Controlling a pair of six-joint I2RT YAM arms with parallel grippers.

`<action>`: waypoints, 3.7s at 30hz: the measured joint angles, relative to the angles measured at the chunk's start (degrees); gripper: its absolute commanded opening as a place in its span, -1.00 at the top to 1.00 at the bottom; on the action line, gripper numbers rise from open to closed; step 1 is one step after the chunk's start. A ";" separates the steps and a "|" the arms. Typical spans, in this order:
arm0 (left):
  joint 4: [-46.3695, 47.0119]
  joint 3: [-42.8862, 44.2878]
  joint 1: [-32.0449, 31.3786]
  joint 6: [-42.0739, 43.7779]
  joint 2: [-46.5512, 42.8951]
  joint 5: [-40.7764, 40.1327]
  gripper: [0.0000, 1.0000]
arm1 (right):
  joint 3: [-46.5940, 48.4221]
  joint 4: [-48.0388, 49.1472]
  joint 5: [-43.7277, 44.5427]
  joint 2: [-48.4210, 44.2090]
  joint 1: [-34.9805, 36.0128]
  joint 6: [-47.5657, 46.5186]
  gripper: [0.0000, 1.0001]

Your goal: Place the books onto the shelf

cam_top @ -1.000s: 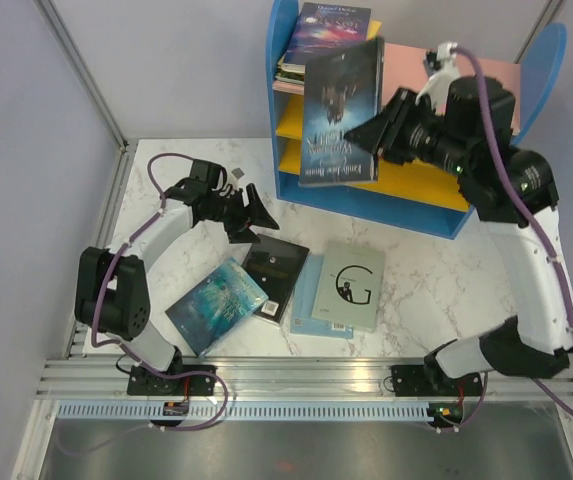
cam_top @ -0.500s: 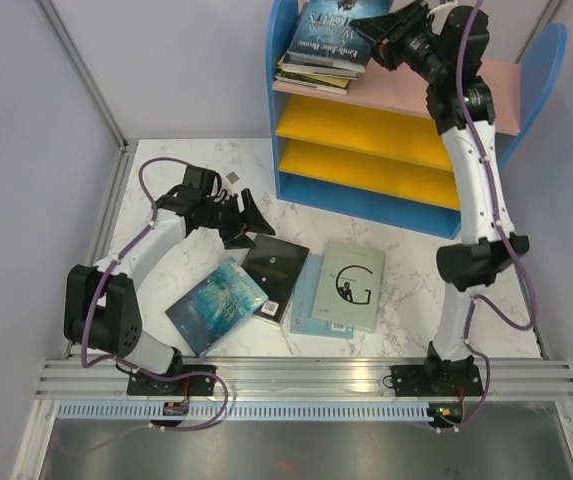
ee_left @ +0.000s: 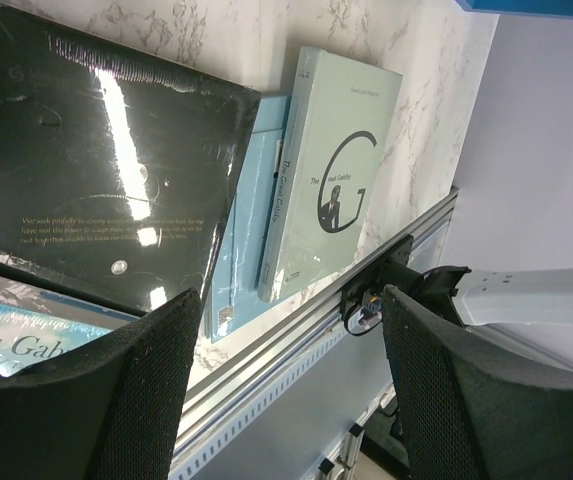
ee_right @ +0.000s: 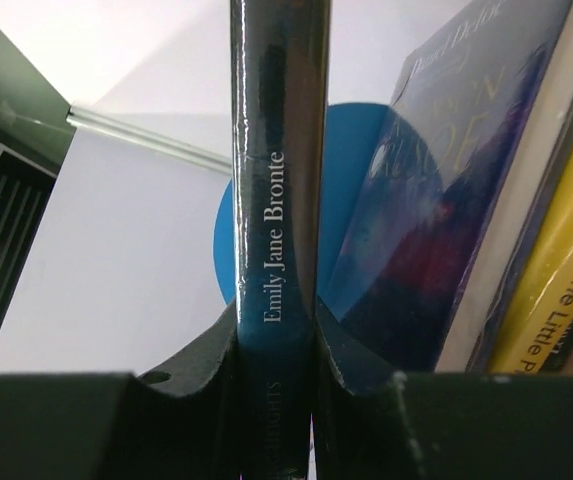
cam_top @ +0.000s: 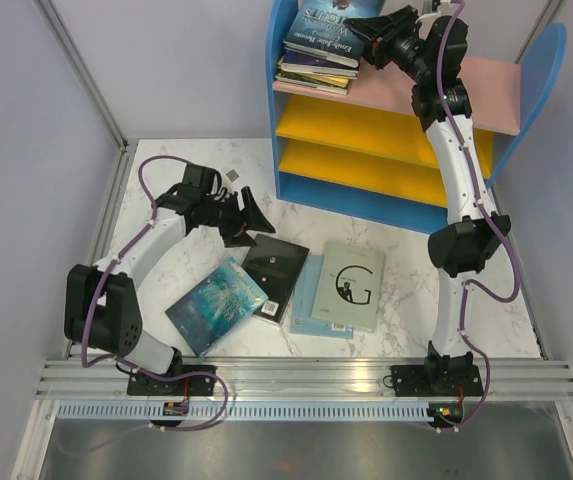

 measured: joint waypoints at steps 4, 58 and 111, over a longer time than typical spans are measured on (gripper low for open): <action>0.24 0.68 0.00 -0.02 1.16 0.00 -0.52 | -1.49 0.15 -1.95 -0.76 0.24 -0.04 0.54; 0.04 2.97 0.00 -0.26 2.56 -1.36 -0.50 | -12.13 -8.68 -2.03 -14.29 -2.58 -16.04 1.00; -1.57 6.01 1.22 0.76 4.28 -1.07 -0.49 | -22.40 -0.81 10.12 -16.76 -1.92 -16.85 -0.07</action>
